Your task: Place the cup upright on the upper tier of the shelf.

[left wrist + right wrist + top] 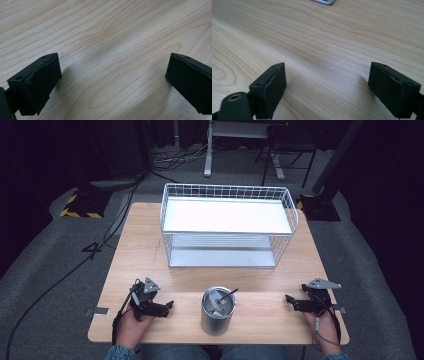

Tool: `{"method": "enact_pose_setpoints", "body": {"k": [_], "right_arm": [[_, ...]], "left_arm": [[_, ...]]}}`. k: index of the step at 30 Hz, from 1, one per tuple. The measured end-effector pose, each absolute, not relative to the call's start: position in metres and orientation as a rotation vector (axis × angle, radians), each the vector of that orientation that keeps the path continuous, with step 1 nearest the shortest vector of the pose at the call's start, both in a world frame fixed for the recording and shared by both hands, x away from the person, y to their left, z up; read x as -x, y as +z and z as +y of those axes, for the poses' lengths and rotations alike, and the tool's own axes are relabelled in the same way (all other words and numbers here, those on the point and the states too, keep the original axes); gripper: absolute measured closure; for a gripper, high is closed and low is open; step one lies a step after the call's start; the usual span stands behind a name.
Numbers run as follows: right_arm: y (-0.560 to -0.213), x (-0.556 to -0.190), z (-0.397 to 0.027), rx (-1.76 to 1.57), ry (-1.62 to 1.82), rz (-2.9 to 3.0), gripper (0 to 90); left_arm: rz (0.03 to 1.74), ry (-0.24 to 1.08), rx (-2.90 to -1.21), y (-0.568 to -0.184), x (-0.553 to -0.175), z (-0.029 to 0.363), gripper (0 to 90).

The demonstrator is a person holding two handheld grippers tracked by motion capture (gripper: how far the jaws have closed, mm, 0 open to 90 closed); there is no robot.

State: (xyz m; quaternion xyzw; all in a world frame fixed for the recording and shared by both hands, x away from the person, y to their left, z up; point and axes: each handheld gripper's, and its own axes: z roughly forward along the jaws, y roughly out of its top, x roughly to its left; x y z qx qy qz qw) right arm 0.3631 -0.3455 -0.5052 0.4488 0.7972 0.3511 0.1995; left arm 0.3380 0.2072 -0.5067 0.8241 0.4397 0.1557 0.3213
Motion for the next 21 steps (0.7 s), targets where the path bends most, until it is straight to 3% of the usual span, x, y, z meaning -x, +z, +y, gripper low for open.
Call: {"method": "enact_pose_setpoints", "body": {"k": [21], "right_arm": [[-0.505, -0.3627, -0.3448, -1.241, 0.99, 2.235, 18.2]], "left_arm": [[1.153, 0.412, -2.168, -0.5066, -0.3382, 0.207, 0.7]]}}
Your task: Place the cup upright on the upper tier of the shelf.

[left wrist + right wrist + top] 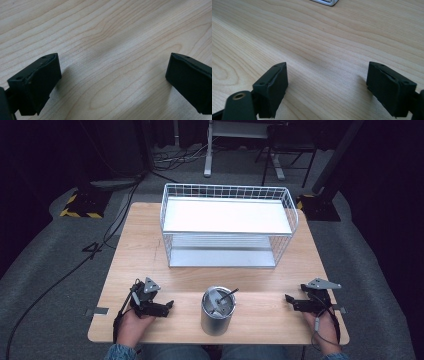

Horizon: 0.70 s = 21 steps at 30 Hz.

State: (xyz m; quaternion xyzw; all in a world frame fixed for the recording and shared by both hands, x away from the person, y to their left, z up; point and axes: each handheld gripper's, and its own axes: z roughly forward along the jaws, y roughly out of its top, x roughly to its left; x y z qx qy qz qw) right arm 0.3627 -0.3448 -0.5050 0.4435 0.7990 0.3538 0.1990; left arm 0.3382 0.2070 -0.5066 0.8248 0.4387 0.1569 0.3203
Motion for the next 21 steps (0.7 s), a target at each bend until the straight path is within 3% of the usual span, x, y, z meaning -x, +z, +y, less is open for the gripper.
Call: {"method": "enact_pose_setpoints", "body": {"k": [17, 21], "right_arm": [[-0.5051, -0.3629, -0.3449, -1.248, 0.986, 2.228, 17.9], [-0.505, -0.363, -0.3449, -1.25, 0.986, 2.227, 17.9]], "left_arm": [[1.148, 0.401, -2.188, -0.5052, -0.3377, 0.2055, 0.5], [1.145, 0.403, -2.161, -0.5012, -0.335, 0.2087, 3.8]]}}
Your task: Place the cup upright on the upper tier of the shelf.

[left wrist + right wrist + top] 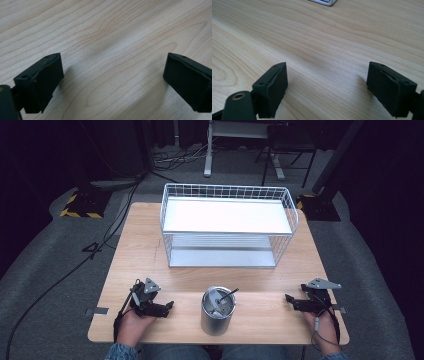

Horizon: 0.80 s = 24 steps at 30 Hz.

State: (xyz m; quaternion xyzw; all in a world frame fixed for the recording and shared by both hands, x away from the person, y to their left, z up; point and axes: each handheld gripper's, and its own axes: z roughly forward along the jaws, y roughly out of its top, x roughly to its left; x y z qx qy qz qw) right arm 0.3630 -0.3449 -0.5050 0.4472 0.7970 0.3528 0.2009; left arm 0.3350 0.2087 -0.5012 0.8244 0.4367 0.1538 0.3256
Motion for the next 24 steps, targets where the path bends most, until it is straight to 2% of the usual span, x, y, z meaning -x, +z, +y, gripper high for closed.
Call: {"method": "enact_pose_setpoints", "body": {"k": [11, 16, 24], "right_arm": [[-0.505, -0.363, -0.345, -1.248, 0.985, 2.226, 17.9], [-0.505, -0.363, -0.345, -1.248, 0.985, 2.225, 17.8], [-0.505, -0.363, -0.345, -1.247, 0.984, 2.225, 17.8]], "left_arm": [[1.039, 0.461, -2.05, -0.467, -0.318, 0.212, 4.3], [0.998, 0.447, -1.949, -0.455, -0.31, 0.214, 5.7], [0.93, 0.423, -1.884, -0.443, -0.301, 0.212, 4.9]]}}
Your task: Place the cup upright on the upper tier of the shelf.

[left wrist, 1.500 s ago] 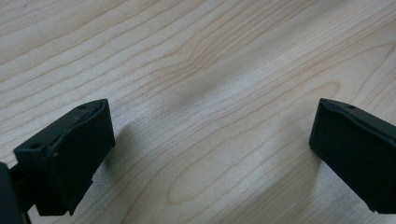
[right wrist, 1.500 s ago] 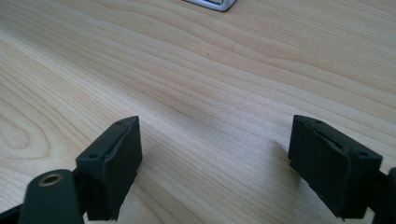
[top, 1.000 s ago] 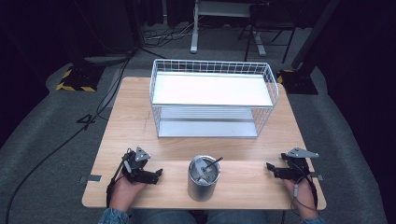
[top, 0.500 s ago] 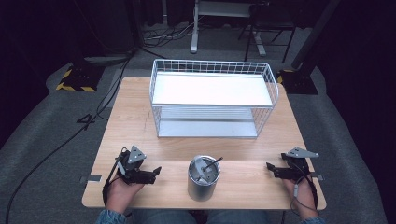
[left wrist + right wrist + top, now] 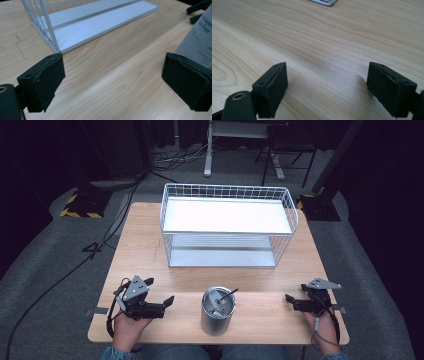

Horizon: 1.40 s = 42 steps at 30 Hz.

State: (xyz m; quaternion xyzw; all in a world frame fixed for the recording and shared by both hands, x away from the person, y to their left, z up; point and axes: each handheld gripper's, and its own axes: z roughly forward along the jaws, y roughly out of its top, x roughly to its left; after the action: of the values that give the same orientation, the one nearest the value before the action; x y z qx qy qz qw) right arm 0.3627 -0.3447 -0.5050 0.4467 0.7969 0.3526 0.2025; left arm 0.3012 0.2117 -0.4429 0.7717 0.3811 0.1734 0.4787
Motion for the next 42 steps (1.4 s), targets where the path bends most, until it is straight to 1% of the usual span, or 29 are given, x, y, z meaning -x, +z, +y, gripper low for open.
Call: {"method": "enact_pose_setpoints", "body": {"k": [2, 11, 14, 20, 30, 34, 42], "right_arm": [[-0.505, -0.363, -0.345, -1.247, 0.984, 2.224, 17.8], [-0.505, -0.363, -0.345, -1.247, 0.984, 2.224, 17.8], [-0.505, -0.362, -0.345, -1.244, 0.982, 2.224, 17.9], [-0.505, -0.362, -0.345, -1.244, 0.982, 2.224, 17.9], [-0.505, -0.362, -0.345, -1.243, 0.981, 2.224, 17.8], [-0.505, -0.362, -0.344, -1.243, 0.981, 2.224, 17.9], [-0.505, -0.362, -0.344, -1.243, 0.981, 2.224, 17.8]], "left_arm": [[0.909, 0.422, -1.879, -0.44, -0.299, 0.21, 2.9], [0.831, 0.407, -1.907, -0.433, -0.286, 0.193, 2.8], [0.763, 0.397, -1.925, -0.429, -0.281, 0.183, 2.8], [0.69, 0.374, -1.934, -0.423, -0.273, 0.169, 2.7], [0.618, 0.332, -1.95, -0.422, -0.268, 0.152, 2.7], [0.58, 0.285, -1.944, -0.423, -0.266, 0.143, 2.7], [0.546, 0.26, -1.936, -0.428, -0.263, 0.132, 2.7]]}}
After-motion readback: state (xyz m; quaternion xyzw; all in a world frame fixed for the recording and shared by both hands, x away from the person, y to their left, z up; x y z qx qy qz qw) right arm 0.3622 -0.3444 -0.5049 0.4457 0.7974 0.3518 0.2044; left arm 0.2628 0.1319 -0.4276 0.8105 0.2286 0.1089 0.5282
